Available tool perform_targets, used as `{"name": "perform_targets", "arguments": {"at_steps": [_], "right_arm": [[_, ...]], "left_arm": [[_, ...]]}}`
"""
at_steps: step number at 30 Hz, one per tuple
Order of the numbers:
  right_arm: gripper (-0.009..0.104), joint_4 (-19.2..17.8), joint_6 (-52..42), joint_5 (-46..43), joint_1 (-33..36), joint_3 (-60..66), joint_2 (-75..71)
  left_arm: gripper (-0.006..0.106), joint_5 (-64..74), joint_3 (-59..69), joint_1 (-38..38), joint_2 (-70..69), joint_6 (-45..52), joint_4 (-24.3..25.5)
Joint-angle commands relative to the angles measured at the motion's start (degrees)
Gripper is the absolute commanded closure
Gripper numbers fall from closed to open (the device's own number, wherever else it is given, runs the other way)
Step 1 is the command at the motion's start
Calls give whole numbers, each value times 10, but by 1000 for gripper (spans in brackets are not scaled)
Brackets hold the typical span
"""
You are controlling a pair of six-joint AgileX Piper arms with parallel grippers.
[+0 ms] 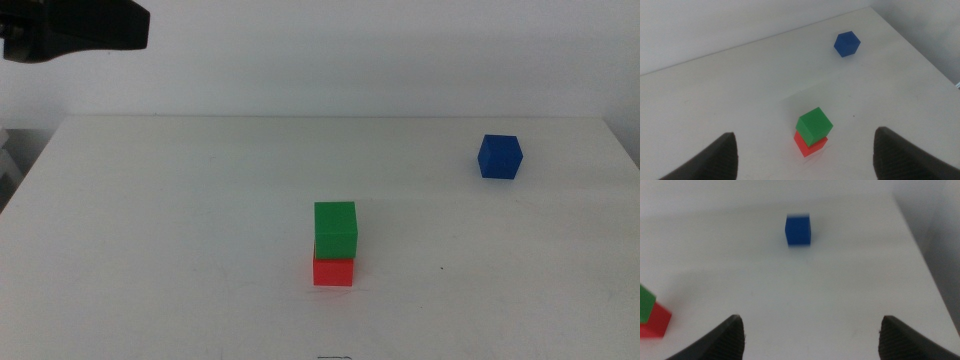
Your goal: Stack red cubes first, then green, then blue cubes in a specific spot.
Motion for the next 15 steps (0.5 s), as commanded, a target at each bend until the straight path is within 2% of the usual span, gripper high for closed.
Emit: {"name": "perform_targets", "arguments": {"at_steps": [1, 7, 15], "right_arm": [[1, -7, -8, 58, 1, -110, 71], [1, 0, -5, 81, 1, -212, 194], [1, 10, -8, 66, 1, -218, 279]], "left_arm": [[9, -31, -11, 0, -8, 0, -27], [9, -31, -11, 0, -8, 0, -26], [9, -31, -11, 0, -8, 0, -26]]}}
